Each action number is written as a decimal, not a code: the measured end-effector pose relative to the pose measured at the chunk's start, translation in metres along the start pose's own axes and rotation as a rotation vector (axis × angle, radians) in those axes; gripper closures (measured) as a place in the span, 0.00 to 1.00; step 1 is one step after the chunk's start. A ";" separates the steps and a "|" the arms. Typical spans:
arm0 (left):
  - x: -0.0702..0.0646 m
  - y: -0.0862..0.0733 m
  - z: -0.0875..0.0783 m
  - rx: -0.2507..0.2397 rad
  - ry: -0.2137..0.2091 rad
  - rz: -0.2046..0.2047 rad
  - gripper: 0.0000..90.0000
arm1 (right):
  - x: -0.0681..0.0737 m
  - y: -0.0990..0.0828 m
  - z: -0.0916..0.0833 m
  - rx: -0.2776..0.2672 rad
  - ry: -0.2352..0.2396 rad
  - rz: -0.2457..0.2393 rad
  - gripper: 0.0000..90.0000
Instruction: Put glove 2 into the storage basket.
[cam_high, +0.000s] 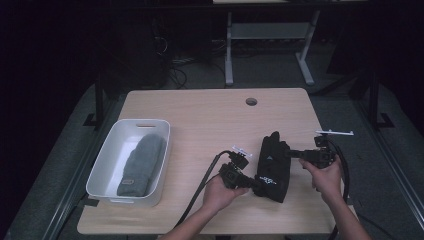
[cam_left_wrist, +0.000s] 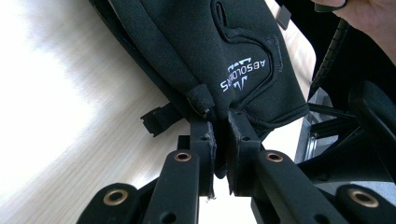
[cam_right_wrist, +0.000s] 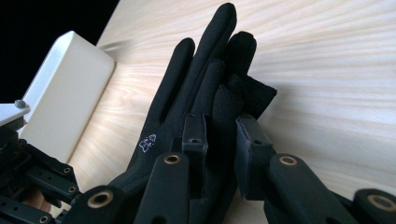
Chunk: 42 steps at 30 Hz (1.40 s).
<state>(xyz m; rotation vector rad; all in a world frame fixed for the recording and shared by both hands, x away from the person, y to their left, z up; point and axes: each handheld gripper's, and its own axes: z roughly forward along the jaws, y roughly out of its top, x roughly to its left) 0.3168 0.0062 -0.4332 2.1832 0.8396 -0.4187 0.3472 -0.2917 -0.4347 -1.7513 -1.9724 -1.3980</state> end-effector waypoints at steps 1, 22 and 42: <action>0.000 0.000 -0.003 -0.003 0.004 0.000 0.92 | 0.002 0.001 0.001 0.002 0.002 0.002 0.84; 0.003 -0.004 -0.058 -0.078 0.036 -0.004 0.92 | 0.050 0.031 0.018 -0.016 0.079 -0.026 0.84; 0.006 -0.009 -0.097 -0.129 0.061 -0.008 0.92 | 0.086 0.054 0.035 -0.012 0.125 -0.043 0.84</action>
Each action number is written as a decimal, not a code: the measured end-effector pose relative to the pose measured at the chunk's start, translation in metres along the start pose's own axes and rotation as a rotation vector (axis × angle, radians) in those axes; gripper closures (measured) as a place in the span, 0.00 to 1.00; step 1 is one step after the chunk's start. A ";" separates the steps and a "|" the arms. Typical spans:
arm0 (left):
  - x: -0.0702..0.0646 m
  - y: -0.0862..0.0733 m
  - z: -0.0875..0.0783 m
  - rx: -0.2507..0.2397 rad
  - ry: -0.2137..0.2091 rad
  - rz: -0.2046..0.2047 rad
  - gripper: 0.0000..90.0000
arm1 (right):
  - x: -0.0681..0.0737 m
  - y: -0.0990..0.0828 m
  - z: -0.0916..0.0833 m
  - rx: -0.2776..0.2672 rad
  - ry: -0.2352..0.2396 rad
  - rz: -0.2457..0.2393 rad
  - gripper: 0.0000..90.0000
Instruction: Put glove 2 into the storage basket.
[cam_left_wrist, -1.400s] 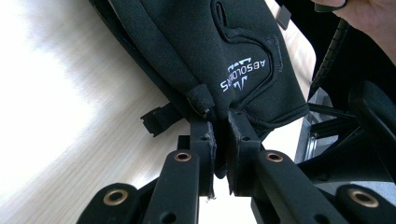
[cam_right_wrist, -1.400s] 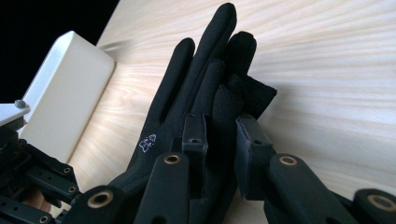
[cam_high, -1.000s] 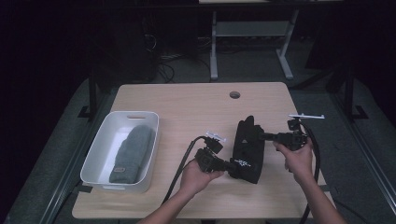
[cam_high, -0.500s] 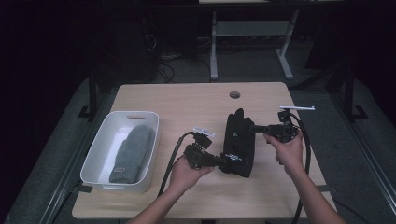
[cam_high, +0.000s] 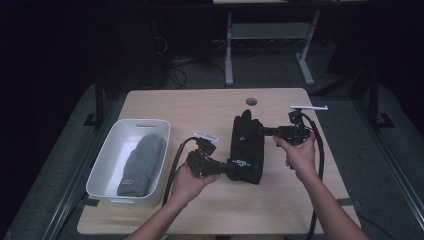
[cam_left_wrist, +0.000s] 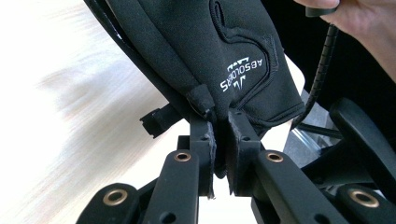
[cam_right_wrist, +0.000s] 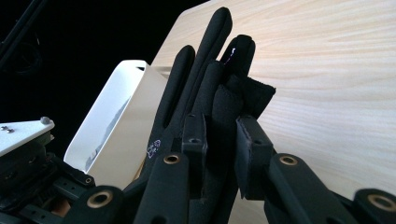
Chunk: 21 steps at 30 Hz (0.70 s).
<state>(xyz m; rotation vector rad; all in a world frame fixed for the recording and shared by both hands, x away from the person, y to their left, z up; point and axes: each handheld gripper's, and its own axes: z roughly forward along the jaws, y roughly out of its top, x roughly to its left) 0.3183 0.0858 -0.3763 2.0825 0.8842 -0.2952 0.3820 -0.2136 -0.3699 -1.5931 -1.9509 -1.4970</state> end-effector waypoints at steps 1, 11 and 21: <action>0.000 0.000 -0.001 -0.002 -0.003 -0.001 0.92 | 0.002 0.001 0.002 -0.001 0.002 -0.002 0.84; 0.005 -0.002 -0.021 -0.023 0.012 -0.004 0.92 | 0.015 0.009 0.016 0.008 0.024 -0.006 0.84; 0.010 -0.007 -0.039 -0.050 0.022 -0.014 0.92 | 0.029 0.015 0.030 0.012 0.043 -0.024 0.84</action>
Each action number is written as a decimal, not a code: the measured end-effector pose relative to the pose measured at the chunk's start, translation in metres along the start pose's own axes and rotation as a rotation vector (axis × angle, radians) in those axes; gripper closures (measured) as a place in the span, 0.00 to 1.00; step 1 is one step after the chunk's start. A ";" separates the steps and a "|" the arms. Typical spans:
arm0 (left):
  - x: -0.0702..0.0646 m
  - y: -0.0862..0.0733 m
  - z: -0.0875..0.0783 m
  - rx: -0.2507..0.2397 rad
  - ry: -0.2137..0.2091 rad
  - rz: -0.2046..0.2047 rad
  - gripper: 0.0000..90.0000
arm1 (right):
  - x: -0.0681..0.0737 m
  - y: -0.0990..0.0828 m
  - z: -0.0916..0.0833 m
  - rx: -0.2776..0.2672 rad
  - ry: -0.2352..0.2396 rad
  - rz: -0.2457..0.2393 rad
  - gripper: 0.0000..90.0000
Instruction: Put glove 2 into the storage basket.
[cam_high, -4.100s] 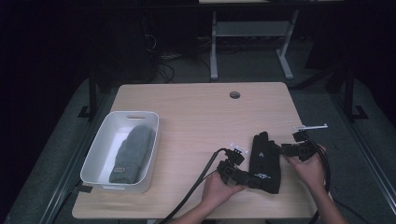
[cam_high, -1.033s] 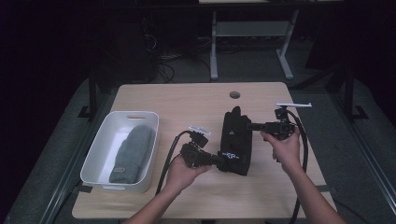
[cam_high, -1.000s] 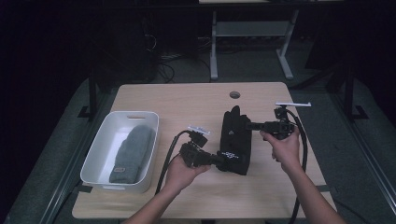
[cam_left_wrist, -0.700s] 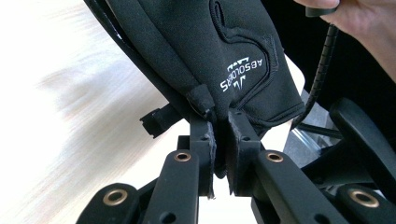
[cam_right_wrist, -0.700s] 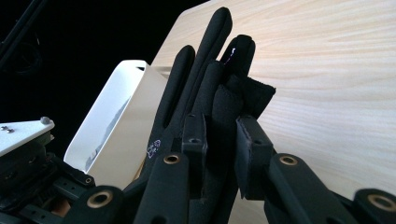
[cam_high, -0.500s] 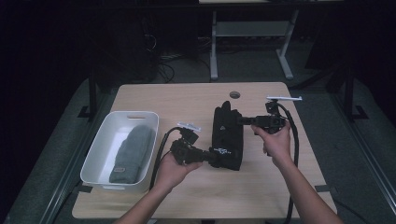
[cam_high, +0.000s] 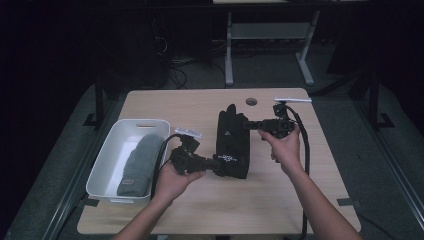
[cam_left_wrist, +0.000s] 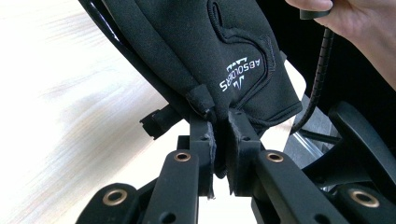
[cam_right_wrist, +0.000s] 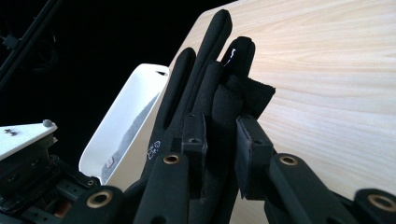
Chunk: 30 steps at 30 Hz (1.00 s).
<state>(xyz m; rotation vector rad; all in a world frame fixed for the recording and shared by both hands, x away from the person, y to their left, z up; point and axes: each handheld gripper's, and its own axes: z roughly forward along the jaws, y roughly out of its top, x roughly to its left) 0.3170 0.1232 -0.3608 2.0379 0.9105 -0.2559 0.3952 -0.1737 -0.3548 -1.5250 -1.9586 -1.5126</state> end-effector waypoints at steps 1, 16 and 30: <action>0.001 0.000 -0.003 -0.001 0.003 0.001 0.92 | 0.002 0.001 0.001 0.003 0.001 -0.006 0.84; 0.008 -0.004 -0.025 -0.026 0.014 -0.009 0.92 | 0.024 0.014 0.019 0.015 0.021 -0.041 0.84; 0.015 -0.008 -0.049 -0.054 0.032 -0.020 0.92 | 0.043 0.024 0.037 0.027 0.043 -0.062 0.84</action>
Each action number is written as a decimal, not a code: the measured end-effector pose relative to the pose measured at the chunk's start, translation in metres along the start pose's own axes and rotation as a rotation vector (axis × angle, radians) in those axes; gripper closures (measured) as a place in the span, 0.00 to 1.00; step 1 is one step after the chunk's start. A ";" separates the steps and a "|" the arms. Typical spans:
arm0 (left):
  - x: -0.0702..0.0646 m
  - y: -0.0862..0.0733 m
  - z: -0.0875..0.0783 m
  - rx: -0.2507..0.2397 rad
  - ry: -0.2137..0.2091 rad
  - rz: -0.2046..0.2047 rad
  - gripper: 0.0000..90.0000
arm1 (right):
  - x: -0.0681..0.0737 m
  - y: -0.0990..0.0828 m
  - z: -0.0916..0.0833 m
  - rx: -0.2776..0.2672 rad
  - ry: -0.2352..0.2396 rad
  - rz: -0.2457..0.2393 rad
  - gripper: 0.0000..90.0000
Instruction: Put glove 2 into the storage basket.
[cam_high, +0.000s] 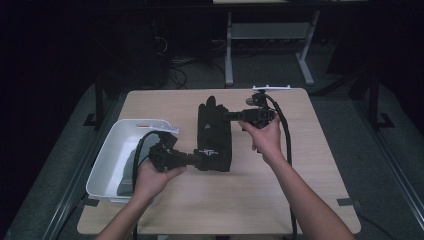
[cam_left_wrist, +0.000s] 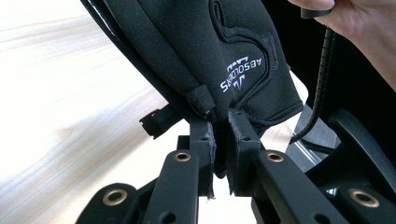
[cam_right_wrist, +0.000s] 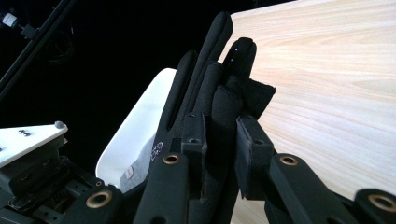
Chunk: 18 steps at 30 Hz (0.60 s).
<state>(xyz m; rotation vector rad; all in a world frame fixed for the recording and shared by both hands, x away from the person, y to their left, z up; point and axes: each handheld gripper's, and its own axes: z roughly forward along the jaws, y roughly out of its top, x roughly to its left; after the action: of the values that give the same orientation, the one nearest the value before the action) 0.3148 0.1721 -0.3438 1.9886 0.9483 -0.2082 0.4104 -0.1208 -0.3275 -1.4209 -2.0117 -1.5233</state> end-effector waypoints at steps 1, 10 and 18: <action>0.001 0.000 -0.002 -0.003 0.003 0.000 0.92 | 0.002 0.001 0.002 0.001 0.000 -0.004 0.84; 0.008 -0.006 -0.020 -0.018 0.022 -0.004 0.92 | 0.016 0.008 0.020 0.019 0.014 -0.025 0.84; 0.013 -0.008 -0.035 -0.031 0.036 -0.009 0.92 | 0.026 0.014 0.034 0.024 0.028 -0.033 0.83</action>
<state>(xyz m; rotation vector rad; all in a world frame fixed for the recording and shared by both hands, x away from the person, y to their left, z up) 0.3111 0.2092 -0.3346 1.9661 0.9774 -0.1623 0.4204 -0.0780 -0.3161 -1.3564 -2.0401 -1.5192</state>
